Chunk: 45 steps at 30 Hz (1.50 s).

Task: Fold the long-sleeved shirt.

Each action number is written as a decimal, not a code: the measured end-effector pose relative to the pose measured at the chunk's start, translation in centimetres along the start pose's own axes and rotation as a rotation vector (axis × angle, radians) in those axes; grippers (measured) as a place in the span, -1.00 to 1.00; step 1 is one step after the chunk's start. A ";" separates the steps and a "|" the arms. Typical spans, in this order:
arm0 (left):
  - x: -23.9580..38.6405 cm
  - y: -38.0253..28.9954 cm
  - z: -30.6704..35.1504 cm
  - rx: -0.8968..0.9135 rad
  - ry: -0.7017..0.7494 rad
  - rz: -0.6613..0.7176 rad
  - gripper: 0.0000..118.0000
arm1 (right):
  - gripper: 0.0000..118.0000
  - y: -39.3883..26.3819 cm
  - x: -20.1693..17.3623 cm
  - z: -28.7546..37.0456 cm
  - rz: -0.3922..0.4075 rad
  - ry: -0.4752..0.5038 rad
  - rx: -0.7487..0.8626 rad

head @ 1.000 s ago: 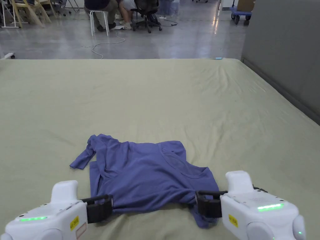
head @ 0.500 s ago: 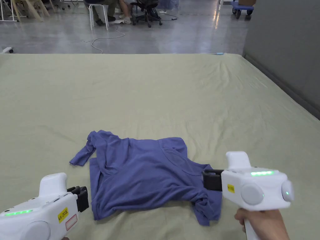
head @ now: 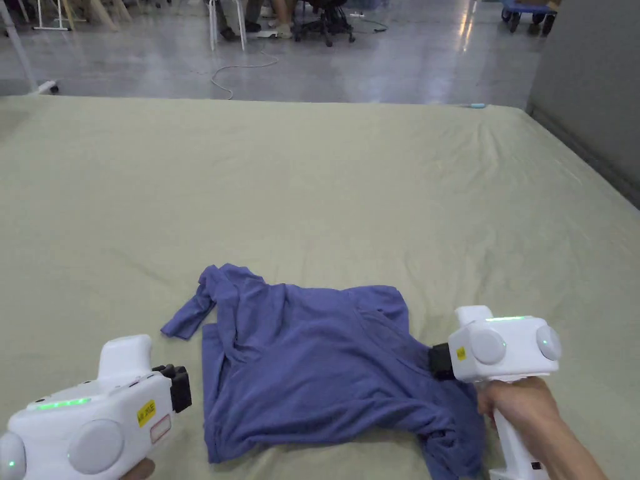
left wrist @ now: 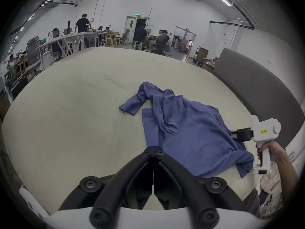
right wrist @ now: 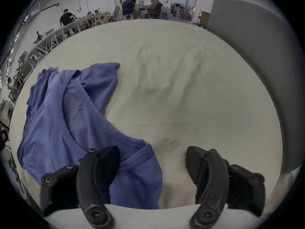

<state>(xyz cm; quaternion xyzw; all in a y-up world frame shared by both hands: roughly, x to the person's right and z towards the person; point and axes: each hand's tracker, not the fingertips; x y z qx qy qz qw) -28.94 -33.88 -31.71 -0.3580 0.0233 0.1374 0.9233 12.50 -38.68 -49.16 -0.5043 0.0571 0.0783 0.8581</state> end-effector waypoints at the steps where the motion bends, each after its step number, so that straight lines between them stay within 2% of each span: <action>1: 0.1 0.6 -1.0 -0.007 0.010 -0.002 -0.80 | -1.00 0.0 -0.3 0.5 0.019 0.011 0.004; 2: 0.2 1.1 -2.1 -0.013 0.029 -0.011 -0.22 | -1.00 0.0 -0.8 0.8 0.053 -0.008 0.018; 3: 0.0 1.6 -3.2 -0.013 0.039 -0.022 0.67 | -1.00 -0.3 -0.8 0.7 0.090 -0.122 0.041; 4: -0.2 2.1 -4.6 -0.031 0.043 -0.032 0.96 | -1.00 -0.5 -0.6 0.4 0.086 -0.045 0.035; 7: -0.8 3.2 -9.2 -0.148 0.079 -0.049 0.90 | -1.00 -1.0 0.4 -1.1 0.035 -0.020 0.045; 9: -0.7 3.3 -12.0 -0.218 0.173 -0.101 0.90 | -1.00 -0.9 0.8 -1.0 -0.005 -0.003 0.049; 11: -0.9 3.1 -14.1 -0.277 0.204 -0.143 0.96 | -1.00 -1.0 0.9 -1.0 -0.001 0.001 0.048; 13: -0.3 2.8 -13.8 -0.261 0.181 -0.132 0.92 | -1.00 -1.0 0.9 -1.1 0.003 0.003 0.047; 14: 0.3 2.9 -13.4 -0.248 0.190 -0.139 0.77 | -1.00 -0.9 0.9 -1.2 0.004 0.001 0.048; 15: 0.8 2.7 -13.1 -0.243 0.200 -0.157 0.31 | -1.00 -1.0 0.7 -1.4 0.005 -0.003 0.048; 16: 1.2 2.3 -12.6 -0.221 0.192 -0.185 0.03 | -1.00 -1.0 0.6 -1.5 0.007 -0.011 0.050; 18: 1.8 2.2 -12.3 -0.197 0.117 -0.213 -0.22 | -1.00 -1.1 0.2 -1.6 0.017 -0.034 0.054; 19: 2.6 2.1 -11.9 -0.178 0.152 -0.251 -0.39 | -1.00 -1.2 -0.1 -1.4 0.020 -0.044 0.056; 20: 3.4 1.9 -11.4 -0.166 0.137 -0.304 -0.94 | -1.00 -1.1 -0.3 -1.2 0.024 -0.053 0.058; 22: 4.4 2.1 -10.4 -0.146 0.198 -0.361 -0.98 | -1.00 -0.9 -0.1 0.0 0.025 -0.055 0.074; 24: 3.1 3.2 -9.2 -0.145 0.034 -0.209 -0.98 | -1.00 -0.8 0.6 2.8 -0.016 -0.038 0.172; 26: 2.6 4.5 -7.6 -0.112 0.068 -0.164 -0.98 | -1.00 -0.3 2.3 5.8 -0.098 0.083 0.252; 27: 2.2 5.1 -6.5 -0.069 0.066 -0.162 -0.98 | -1.00 0.1 3.0 7.9 -0.144 0.098 0.295; 29: 1.3 7.0 -4.7 -0.011 0.025 -0.121 -0.99 | -1.00 1.0 4.4 11.2 -0.167 0.129 0.391; 34: 0.7 12.5 3.9 0.194 -0.033 -0.019 -0.99 | -1.00 4.5 8.2 19.2 -0.220 0.096 0.579; 39: 0.3 20.1 10.0 0.347 -0.066 -0.015 -0.99 | -1.00 9.0 11.0 25.8 -0.261 0.073 0.698; 42: 1.5 25.3 13.1 0.445 -0.082 -0.045 -0.99 | -1.00 12.1 11.8 29.3 -0.289 0.073 0.782; 45: 3.6 30.1 15.8 0.530 -0.026 -0.109 -0.99 | -1.00 15.5 11.8 32.5 -0.298 0.079 0.844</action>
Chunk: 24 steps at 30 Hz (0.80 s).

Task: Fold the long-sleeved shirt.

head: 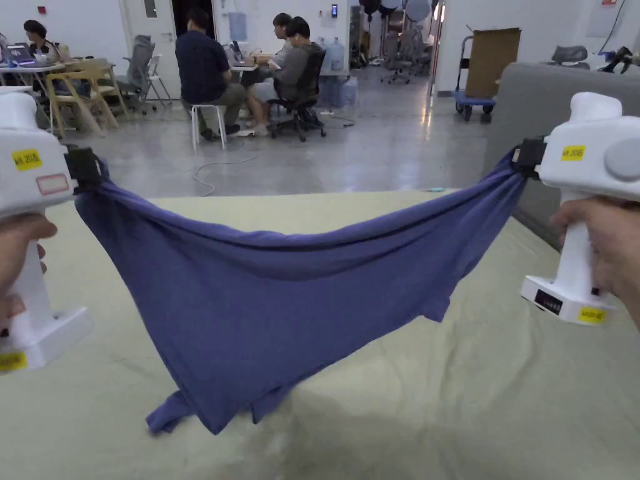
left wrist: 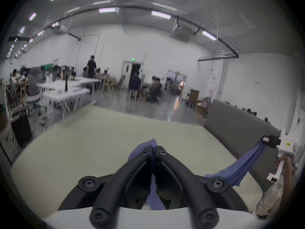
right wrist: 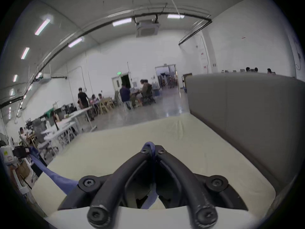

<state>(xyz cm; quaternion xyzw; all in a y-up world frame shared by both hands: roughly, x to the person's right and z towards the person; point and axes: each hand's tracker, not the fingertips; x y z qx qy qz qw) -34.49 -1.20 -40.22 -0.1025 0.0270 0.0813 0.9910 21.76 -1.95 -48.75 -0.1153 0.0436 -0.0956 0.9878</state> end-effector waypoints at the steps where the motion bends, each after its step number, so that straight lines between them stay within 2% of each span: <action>1: 0.5 1.7 -0.2 0.037 0.017 -0.023 -0.99 | -1.00 1.4 -0.5 -0.2 0.009 -0.009 0.021; 5: 1.9 8.3 -1.3 0.092 0.071 -0.058 -0.99 | -1.00 7.7 -2.7 -0.6 0.049 -0.050 0.095; 8: 2.3 11.3 -1.2 0.158 0.069 -0.040 -0.99 | -1.00 11.2 -3.5 -0.2 0.041 -0.041 0.157; 13: 2.8 12.1 -1.6 0.172 0.066 -0.054 -0.99 | -1.00 11.7 -3.7 0.5 0.061 -0.044 0.190; 18: 2.3 6.3 -4.5 0.058 0.050 -0.075 -0.99 | -1.00 5.3 -1.5 -1.4 0.063 -0.058 0.104; 23: 0.8 -4.8 -9.8 -0.158 0.071 -0.077 -0.99 | -1.00 -5.7 1.3 -5.2 0.043 -0.091 -0.090; 24: 2.1 -7.4 -9.4 -0.195 0.071 -0.065 -0.99 | -1.00 -8.0 1.8 -6.0 0.031 -0.094 -0.145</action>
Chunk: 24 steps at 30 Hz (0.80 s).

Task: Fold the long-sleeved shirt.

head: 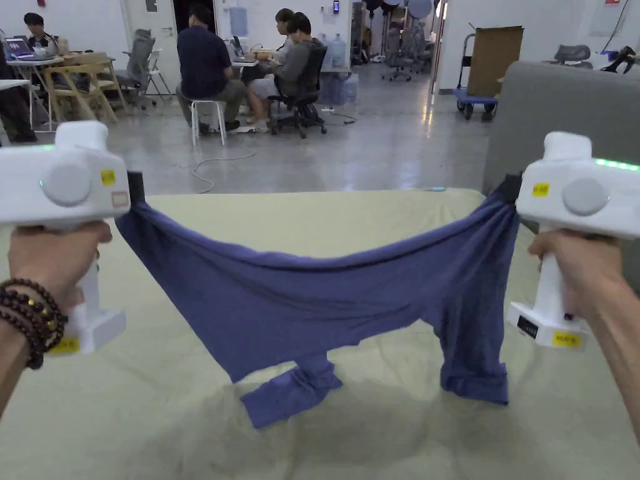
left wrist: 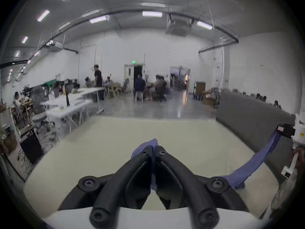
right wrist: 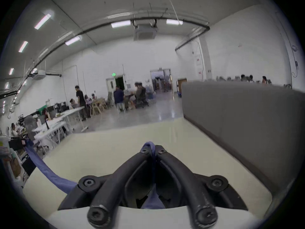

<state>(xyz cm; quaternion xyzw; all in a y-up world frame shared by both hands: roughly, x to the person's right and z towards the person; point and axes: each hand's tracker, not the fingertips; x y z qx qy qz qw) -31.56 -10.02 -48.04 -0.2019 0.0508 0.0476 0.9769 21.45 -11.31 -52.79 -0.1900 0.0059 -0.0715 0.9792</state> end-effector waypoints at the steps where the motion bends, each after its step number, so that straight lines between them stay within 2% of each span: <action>1: -0.1 -1.8 -0.9 -0.047 -0.007 0.012 -0.99 | -1.00 -1.8 0.3 -0.9 -0.013 -0.009 -0.043; 4: 0.0 -6.6 -1.7 -0.135 -0.014 0.044 -0.99 | -1.00 -6.5 0.9 -2.6 -0.033 -0.006 -0.142; 9: -0.7 -9.6 1.9 -0.130 -0.041 0.075 -0.99 | -1.00 -8.9 1.3 0.2 -0.025 0.004 -0.132; 10: -0.9 -10.2 3.2 -0.107 -0.048 0.120 -0.99 | -1.00 -9.2 1.6 0.8 -0.013 0.007 -0.130; 13: -1.6 -13.2 7.4 -0.114 -0.011 0.176 -0.99 | -1.00 -11.3 1.3 4.5 0.102 -0.040 -0.160; 16: -2.2 -18.8 10.9 -0.186 0.074 0.167 -0.99 | -1.00 -15.8 1.3 8.7 0.108 -0.043 -0.205; 19: -2.5 -25.0 12.8 -0.335 0.135 0.163 -0.99 | -1.00 -21.5 2.3 10.6 0.098 -0.070 -0.332; 22: -3.4 -29.9 12.0 -0.478 0.141 0.163 -0.99 | -1.00 -27.3 2.9 9.8 0.136 -0.127 -0.547; 24: -3.7 -31.5 11.0 -0.517 0.135 0.184 -0.99 | -1.00 -30.2 3.0 8.7 0.164 -0.117 -0.651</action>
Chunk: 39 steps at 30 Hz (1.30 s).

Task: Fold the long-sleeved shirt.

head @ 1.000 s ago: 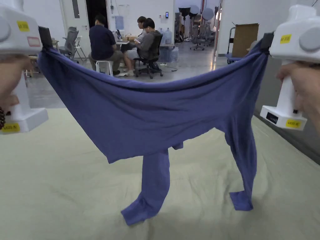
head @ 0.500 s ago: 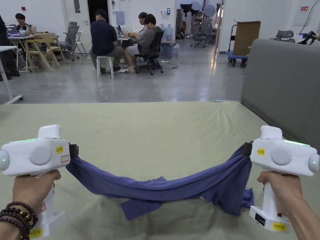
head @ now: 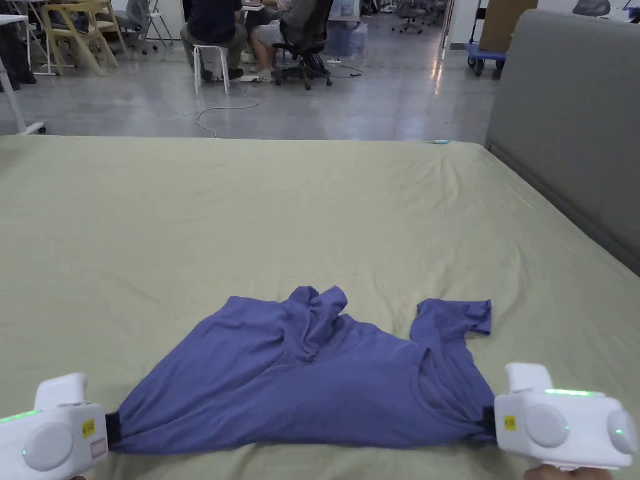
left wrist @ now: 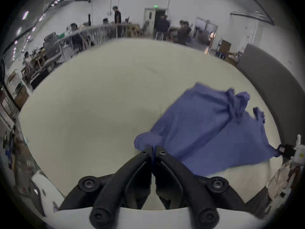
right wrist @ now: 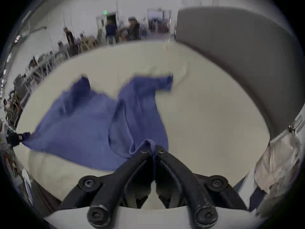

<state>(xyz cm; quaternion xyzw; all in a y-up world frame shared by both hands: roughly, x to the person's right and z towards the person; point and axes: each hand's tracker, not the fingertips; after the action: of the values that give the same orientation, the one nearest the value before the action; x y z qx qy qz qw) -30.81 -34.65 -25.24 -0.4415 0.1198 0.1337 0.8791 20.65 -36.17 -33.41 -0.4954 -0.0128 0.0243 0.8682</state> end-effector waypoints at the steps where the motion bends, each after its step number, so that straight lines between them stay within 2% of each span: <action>1: -0.1 -0.2 -0.4 -0.004 0.012 0.001 -0.99 | -1.00 -0.4 -0.2 -0.5 0.016 -0.007 -0.026; 2: -0.2 -0.1 -0.5 -0.001 0.011 0.006 -0.97 | -0.98 -0.8 -0.3 -0.4 0.017 0.004 -0.013; 3: -0.4 0.2 -0.3 0.002 0.002 0.021 -0.64 | -0.75 -0.7 -0.1 -0.1 0.007 0.011 -0.002; 4: -0.3 0.4 0.3 0.008 -0.003 0.034 0.02 | -0.27 -0.4 0.1 0.6 -0.001 0.012 0.011; 5: -0.4 0.8 1.1 0.029 -0.004 0.040 0.73 | 0.37 0.0 0.3 1.6 -0.022 0.016 0.047; 6: -0.4 1.3 1.6 0.046 -0.009 0.035 1.00 | 0.96 0.2 0.6 2.8 -0.015 -0.001 0.083; 9: 0.2 3.0 4.3 0.146 -0.023 -0.024 0.95 | 0.99 1.9 1.1 6.1 -0.014 -0.015 0.222; 10: 0.5 3.7 4.8 0.146 -0.017 -0.026 0.80 | 0.79 2.2 1.1 6.8 -0.013 0.000 0.256; 11: 0.8 4.4 5.4 0.147 -0.013 -0.031 0.26 | 0.17 2.9 1.0 7.3 -0.022 0.002 0.254; 12: 0.9 4.4 6.2 0.167 -0.009 -0.029 -1.00 | -1.00 3.5 1.0 7.7 -0.030 0.015 0.253; 14: 1.4 5.1 6.6 0.201 -0.023 -0.048 -1.00 | -1.00 4.1 0.4 7.6 -0.020 0.047 0.256; 16: 1.9 4.7 6.3 0.205 0.000 -0.063 -1.00 | -1.00 3.8 -0.8 6.6 0.001 0.014 0.237; 17: 2.0 4.7 5.9 0.190 -0.015 -0.065 -1.00 | -1.00 3.6 -1.2 6.3 0.039 0.043 0.227; 18: 2.0 4.6 5.4 0.181 -0.026 -0.047 -1.00 | -1.00 3.7 -1.3 6.2 0.044 0.074 0.224; 19: 1.9 4.5 4.7 0.173 -0.031 -0.038 -0.68 | -1.00 3.4 -1.5 5.9 0.029 0.086 0.229; 20: 1.1 4.1 4.2 0.155 -0.026 -0.028 0.03 | -1.00 3.2 -1.8 5.6 0.024 0.091 0.227; 21: 1.0 3.9 3.1 0.101 -0.001 -0.025 0.90 | -1.00 2.9 -2.1 5.1 0.029 0.094 0.221; 22: 1.1 3.6 1.9 0.044 0.024 -0.025 1.00 | -1.00 3.3 -2.2 5.5 0.039 0.095 0.212; 23: 1.0 2.9 0.9 0.012 0.068 -0.022 0.97 | -1.00 3.2 -2.3 5.1 0.051 0.098 0.203; 26: 0.9 0.0 -2.0 -0.037 0.081 -0.038 0.90 | -1.00 3.5 -2.8 4.3 0.072 0.104 0.181; 31: 1.1 -1.1 -5.6 -0.065 0.084 -0.032 0.52 | -1.00 5.8 -4.0 2.8 0.117 0.127 0.164; 33: 1.1 -0.4 -6.1 -0.069 0.046 -0.011 0.25 | -1.00 7.9 -4.8 1.5 0.152 0.152 0.164; 34: 1.6 -0.5 -6.3 -0.071 0.066 -0.025 0.04 | -1.00 9.5 -5.6 1.2 0.161 0.170 0.164; 35: 1.9 -0.5 -6.2 -0.068 0.074 -0.066 -0.34 | -1.00 10.9 -6.1 0.4 0.172 0.186 0.160; 36: 1.3 0.8 -5.8 -0.068 0.060 -0.073 -0.90 | -0.72 12.4 -6.6 -0.5 0.191 0.207 0.158; 38: 0.7 1.2 -4.8 -0.031 0.004 -0.023 -0.90 | 0.27 15.5 -8.2 -2.4 0.230 0.208 0.159; 39: 0.5 1.3 -4.5 -0.020 -0.067 0.019 -0.90 | 0.56 16.8 -8.8 -3.5 0.249 0.198 0.149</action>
<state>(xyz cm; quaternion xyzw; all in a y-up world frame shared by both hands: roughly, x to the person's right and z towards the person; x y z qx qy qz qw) -31.18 -37.47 -28.97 -0.4446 0.0932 0.1579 0.8768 11.48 -31.13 -49.62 -0.4275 0.1363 0.0836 0.8898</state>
